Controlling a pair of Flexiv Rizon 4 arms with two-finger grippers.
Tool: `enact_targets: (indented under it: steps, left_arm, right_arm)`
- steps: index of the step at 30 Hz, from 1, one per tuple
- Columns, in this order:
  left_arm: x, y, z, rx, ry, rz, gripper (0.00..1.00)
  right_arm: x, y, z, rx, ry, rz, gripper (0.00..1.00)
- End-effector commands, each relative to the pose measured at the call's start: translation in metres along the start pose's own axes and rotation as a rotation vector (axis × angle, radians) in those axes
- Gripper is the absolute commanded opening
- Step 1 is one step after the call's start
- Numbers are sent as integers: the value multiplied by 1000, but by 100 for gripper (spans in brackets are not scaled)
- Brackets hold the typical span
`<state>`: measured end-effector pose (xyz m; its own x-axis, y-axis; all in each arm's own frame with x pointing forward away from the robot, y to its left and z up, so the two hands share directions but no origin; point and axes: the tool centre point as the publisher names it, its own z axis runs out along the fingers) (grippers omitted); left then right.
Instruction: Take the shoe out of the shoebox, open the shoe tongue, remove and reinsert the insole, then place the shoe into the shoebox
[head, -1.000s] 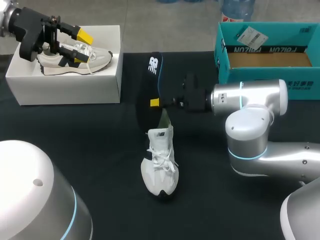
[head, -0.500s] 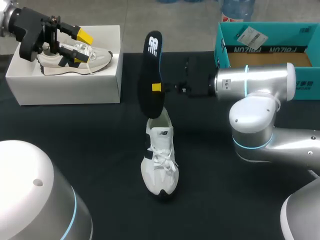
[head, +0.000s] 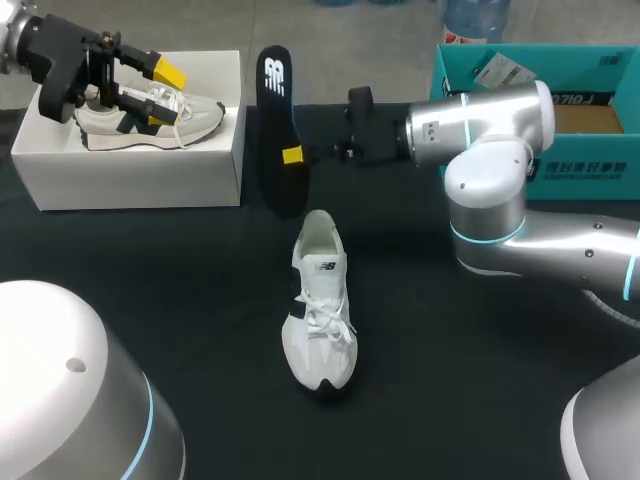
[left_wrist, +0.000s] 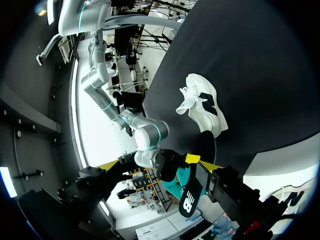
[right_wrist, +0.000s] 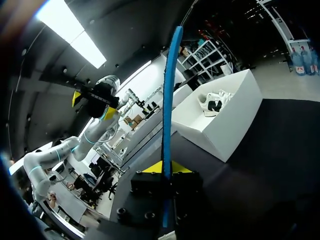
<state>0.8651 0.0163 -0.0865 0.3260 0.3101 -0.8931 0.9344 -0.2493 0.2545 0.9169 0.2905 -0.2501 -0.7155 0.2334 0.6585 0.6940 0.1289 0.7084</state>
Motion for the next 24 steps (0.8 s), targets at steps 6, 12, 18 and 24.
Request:
enact_targets:
  steps: [6,12,18,24]
  left_arm:
    - [-1,0,0,2,4,0,100]
    - [-1,0,0,2,4,0,100]
    - [-1,0,0,2,4,0,100]
    - [-1,0,0,2,4,0,100]
  right_arm:
    - [0,-27,-8,-6,-42,23,0]
    - [1,-46,-7,2,-46,42,0]
    - [2,-63,-6,-1,-50,87,0]
    - [3,-76,-6,-9,-51,120,0]
